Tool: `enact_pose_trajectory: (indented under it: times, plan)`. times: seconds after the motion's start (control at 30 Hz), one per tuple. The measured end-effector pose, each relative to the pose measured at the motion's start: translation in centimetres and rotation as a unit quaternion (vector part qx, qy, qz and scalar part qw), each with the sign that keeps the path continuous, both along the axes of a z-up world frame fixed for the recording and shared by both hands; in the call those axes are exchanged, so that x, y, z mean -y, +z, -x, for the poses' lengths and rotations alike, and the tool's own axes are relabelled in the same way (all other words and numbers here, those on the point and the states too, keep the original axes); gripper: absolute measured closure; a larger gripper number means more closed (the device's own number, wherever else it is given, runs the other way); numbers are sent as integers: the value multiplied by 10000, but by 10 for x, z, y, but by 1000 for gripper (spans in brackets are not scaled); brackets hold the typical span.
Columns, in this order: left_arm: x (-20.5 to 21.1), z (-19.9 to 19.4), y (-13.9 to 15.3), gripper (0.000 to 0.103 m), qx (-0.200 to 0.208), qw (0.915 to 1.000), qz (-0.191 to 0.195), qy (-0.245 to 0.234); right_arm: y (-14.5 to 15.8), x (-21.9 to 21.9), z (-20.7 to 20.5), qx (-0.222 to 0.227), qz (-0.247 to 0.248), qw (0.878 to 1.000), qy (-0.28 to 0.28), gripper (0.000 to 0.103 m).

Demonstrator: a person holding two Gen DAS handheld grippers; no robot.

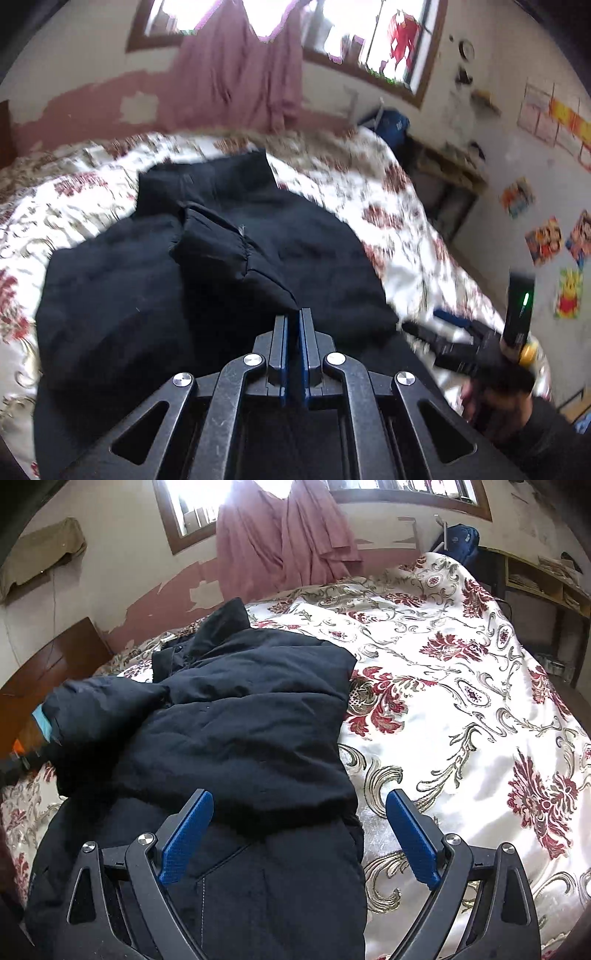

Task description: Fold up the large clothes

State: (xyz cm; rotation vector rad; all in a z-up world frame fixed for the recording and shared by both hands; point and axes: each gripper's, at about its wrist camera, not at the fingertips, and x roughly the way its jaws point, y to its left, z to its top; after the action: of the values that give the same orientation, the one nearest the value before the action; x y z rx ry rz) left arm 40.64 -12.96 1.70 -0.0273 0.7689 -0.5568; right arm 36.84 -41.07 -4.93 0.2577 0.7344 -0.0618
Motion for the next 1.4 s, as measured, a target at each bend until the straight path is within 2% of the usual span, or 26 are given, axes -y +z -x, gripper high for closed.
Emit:
enact_pose_trajectory:
  times: [0.07,0.17,0.23,0.27,0.3,0.37,0.47,0.53,0.67,0.83,0.87,0.97,1.1,1.17,1.23,1.3,1.4]
  plan:
    - [2,4,-8,94,-54,9999,20,-109,0,-3,0,70,7,9999,126,11]
    - [1,9,-14,67,-130,9994,162,-259,0,-8,-2,95,-66,9996,254,11]
    - [-7,16,-14,20,-66,9991,344,-246,0,-9,-4,102,-229,9994,259,11]
    - [-12,19,-14,17,-10,9987,462,-227,-1,-8,-6,113,-339,9990,253,11]
    - [-19,24,-11,17,52,9975,657,-255,-1,-8,-6,118,-440,9987,234,11]
    - [-23,26,-9,17,-27,9965,767,-332,-3,-7,-7,138,-700,9972,213,11]
    - [-38,34,-7,16,37,9976,678,-105,-1,-8,-2,386,-1082,9932,189,11]
    - [-58,41,-9,14,118,9983,480,321,7,-20,1,604,-1065,9919,346,11]
    - [-101,38,-21,13,-70,9911,180,1317,23,-68,-3,749,-333,9919,973,11]
    - [-163,19,-46,13,-738,9666,75,2455,33,-140,-14,752,727,9797,1709,11]
    - [-173,17,-52,13,-852,9626,105,2570,34,-157,-17,810,964,9744,1863,11]
    - [-190,11,-59,13,-1013,9555,141,2768,37,-182,-23,867,1230,9688,1970,11]
    - [-200,9,-63,13,-1007,9540,137,2822,43,-196,-32,967,1276,9702,1821,12]
    - [-202,5,-62,13,-993,9539,121,2830,45,-197,-36,996,1216,9723,1732,18]
    - [-203,0,-62,13,-971,9545,117,2818,46,-196,-38,1001,1198,9733,1680,49]
    - [-204,-7,-62,13,-949,9548,122,2816,45,-187,-39,1000,1076,9753,1652,67]
    - [-204,-15,-62,13,-922,9555,145,2800,52,-172,-34,1168,826,9783,1502,77]
